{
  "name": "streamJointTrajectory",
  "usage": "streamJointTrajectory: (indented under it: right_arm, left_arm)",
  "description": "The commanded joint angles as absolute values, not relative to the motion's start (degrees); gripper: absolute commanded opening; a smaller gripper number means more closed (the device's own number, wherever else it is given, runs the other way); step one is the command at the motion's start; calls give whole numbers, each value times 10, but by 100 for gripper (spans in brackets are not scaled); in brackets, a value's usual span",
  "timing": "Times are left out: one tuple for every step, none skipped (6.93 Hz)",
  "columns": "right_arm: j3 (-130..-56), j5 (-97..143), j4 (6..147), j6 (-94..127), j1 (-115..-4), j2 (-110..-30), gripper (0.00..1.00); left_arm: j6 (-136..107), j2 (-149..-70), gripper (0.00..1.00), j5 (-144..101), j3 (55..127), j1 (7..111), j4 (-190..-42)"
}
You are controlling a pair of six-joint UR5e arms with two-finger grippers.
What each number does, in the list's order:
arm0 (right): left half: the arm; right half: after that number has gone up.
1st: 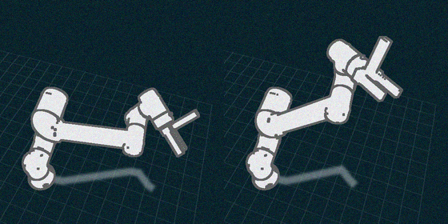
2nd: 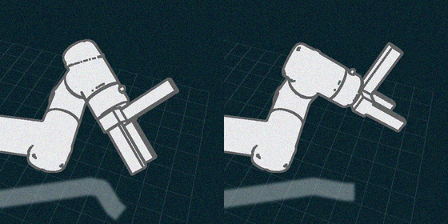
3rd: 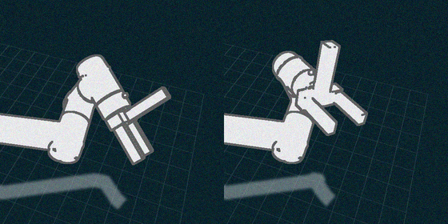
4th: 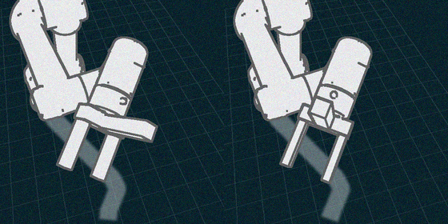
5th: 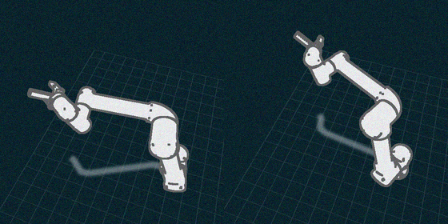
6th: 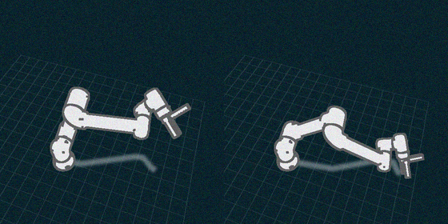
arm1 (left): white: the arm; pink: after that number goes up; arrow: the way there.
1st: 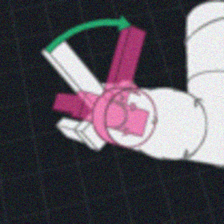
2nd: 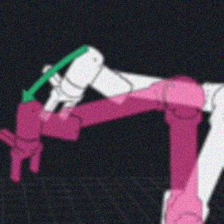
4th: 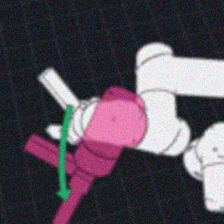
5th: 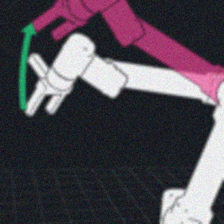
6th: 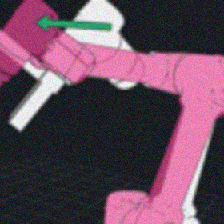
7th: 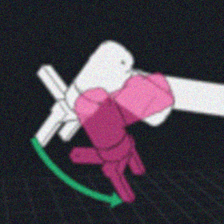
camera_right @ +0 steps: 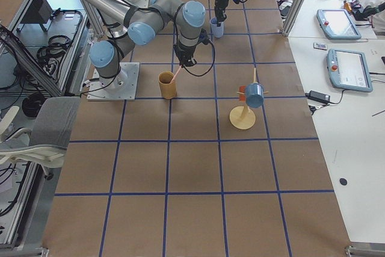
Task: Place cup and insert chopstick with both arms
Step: 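Carry blue cup to table center with left gripper while right lifts stick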
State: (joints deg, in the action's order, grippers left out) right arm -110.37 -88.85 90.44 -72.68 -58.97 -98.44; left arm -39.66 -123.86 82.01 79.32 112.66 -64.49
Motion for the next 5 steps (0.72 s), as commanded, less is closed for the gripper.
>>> streamJointTrajectory:
  right_arm:
    - [-1048, -891, 848, -726, -590, -984, 0]
    - [-1022, -886, 835, -726, -591, -982, 0]
    - [-993, -886, 832, -715, -591, -982, 0]
    - [-964, -873, 831, -702, -592, -980, 0]
    - [-938, -848, 824, -701, -592, -973, 0]
  left_arm:
    - [-395, -1251, 99, 824, 787, 1133, -622]
    - [-395, -1250, 100, 824, 786, 1134, -623]
    - [-395, -1245, 100, 824, 783, 1133, -624]
    - [-388, -1234, 100, 824, 779, 1129, -629]
    - [-349, -1211, 100, 824, 766, 1115, -648]
